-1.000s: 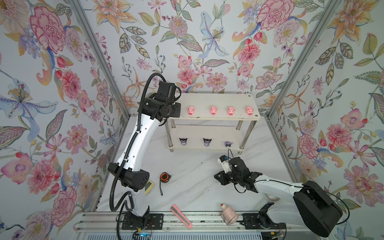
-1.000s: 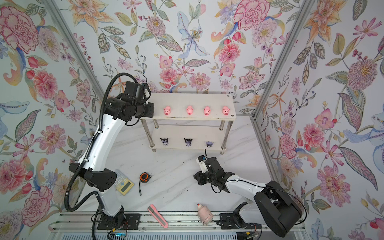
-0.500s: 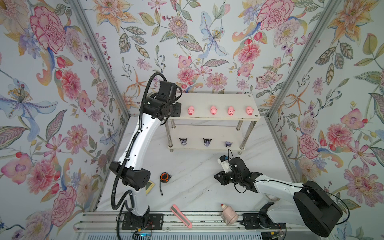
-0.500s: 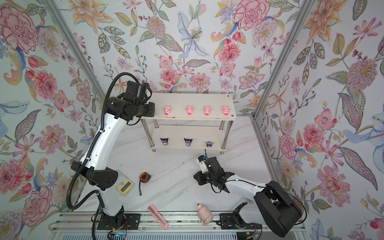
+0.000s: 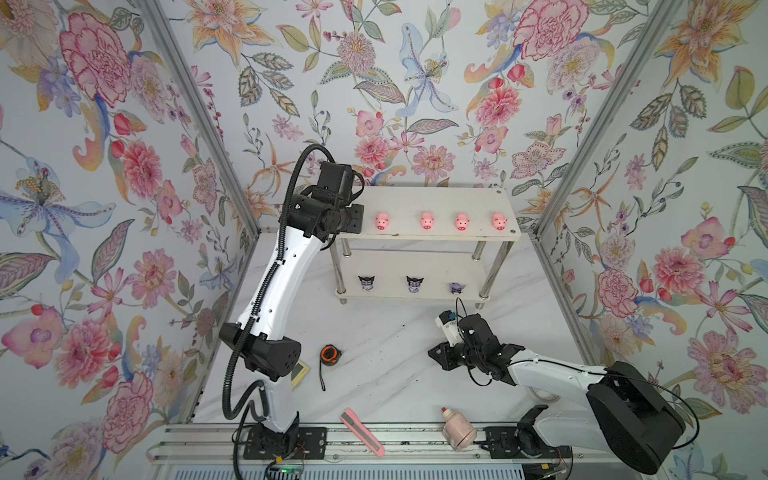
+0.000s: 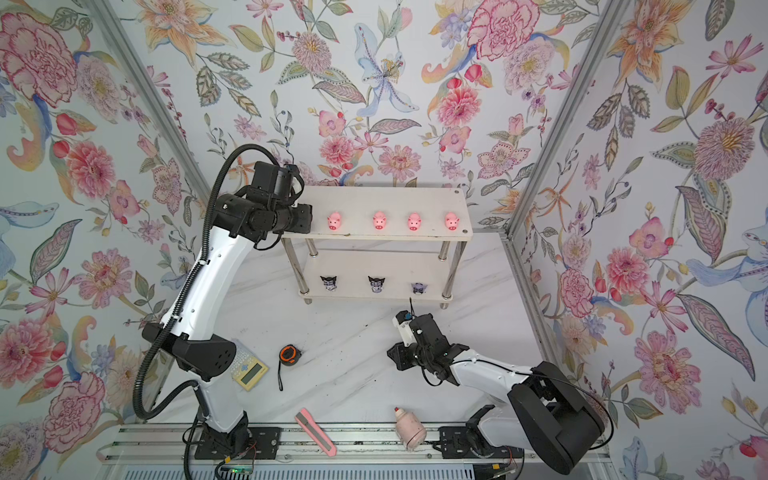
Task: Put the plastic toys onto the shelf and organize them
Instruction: 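Lower the pig beside the four pigs and open the left gripper, then withdraw the open left gripper from the upper shelf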
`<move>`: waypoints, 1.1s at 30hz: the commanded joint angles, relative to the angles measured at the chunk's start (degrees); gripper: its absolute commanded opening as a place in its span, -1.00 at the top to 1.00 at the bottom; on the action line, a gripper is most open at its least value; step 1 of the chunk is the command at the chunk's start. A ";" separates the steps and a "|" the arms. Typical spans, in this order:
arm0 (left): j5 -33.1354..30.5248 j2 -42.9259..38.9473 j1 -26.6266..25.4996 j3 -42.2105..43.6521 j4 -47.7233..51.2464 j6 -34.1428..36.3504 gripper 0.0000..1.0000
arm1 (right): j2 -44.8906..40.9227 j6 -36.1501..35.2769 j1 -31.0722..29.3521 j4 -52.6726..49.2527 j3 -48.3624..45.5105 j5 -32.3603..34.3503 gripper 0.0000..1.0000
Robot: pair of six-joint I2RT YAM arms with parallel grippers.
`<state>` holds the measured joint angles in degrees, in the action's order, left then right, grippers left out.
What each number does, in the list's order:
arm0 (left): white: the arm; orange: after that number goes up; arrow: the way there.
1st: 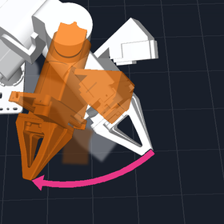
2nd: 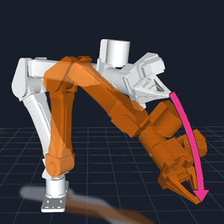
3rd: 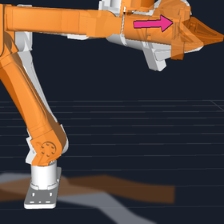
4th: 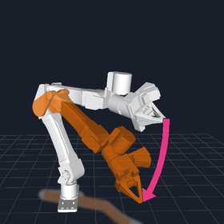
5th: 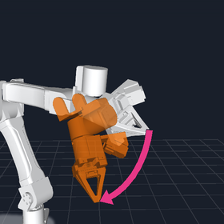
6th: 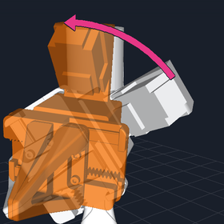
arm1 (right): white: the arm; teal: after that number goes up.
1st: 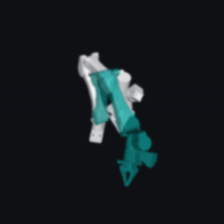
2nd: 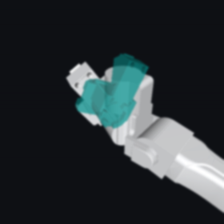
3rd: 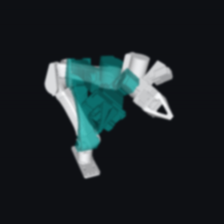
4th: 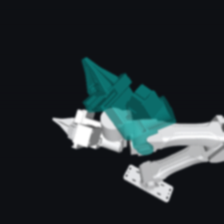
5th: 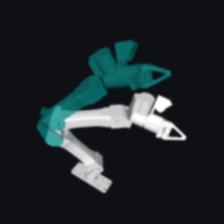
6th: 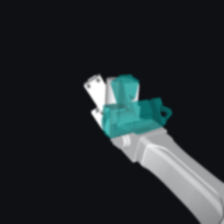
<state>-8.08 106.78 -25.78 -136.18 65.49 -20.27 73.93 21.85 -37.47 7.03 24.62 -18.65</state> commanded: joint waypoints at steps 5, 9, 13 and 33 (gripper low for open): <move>-8.37 -6.59 -6.01 -1.78 0.70 1.47 -0.23 | 0.13 0.32 0.03 -0.35 0.21 0.90 0.67; -9.48 -7.93 -9.69 1.19 -1.03 0.70 -0.23 | 1.13 0.35 -0.03 -0.03 0.34 0.76 0.67; -8.70 -6.85 -13.68 3.55 -2.52 -0.40 -0.24 | 1.65 0.30 0.02 0.12 0.45 0.70 0.67; -10.25 2.04 -15.09 -1.71 -1.94 0.10 -0.27 | -1.33 0.41 0.03 -0.58 -0.10 0.51 0.67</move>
<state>-15.99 107.94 -40.88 -135.68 62.98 -20.36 73.49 21.87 -37.47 7.05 24.62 -18.48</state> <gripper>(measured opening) 0.634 0.164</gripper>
